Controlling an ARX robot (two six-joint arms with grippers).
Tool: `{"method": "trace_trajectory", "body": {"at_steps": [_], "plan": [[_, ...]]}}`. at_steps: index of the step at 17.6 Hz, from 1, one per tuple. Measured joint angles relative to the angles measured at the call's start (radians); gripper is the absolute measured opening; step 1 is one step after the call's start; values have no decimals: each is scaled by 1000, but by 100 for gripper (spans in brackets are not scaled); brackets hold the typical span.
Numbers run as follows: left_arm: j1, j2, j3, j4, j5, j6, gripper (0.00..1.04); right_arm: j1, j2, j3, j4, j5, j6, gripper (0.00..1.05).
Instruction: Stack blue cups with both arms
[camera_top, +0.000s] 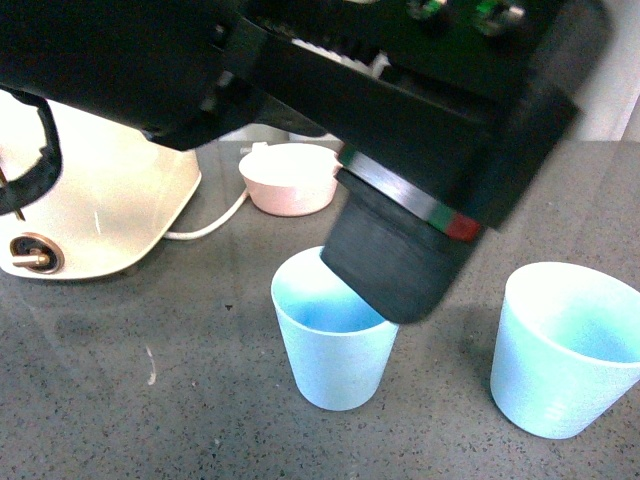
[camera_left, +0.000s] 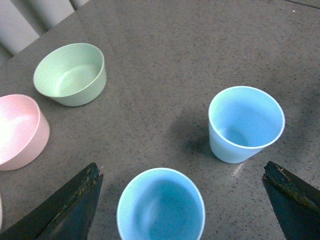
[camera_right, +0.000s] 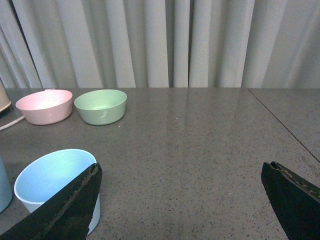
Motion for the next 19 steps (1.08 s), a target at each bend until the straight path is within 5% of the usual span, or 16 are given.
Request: {"method": "trace_trajectory", "body": {"at_steps": [7,19], "plan": [[324,-227,-80,59,108,-138,98,0,0,0,0,0,0,98],[562,-756,-473,-23,147,-209,98,0,0,0,0,0,0,98]]}}
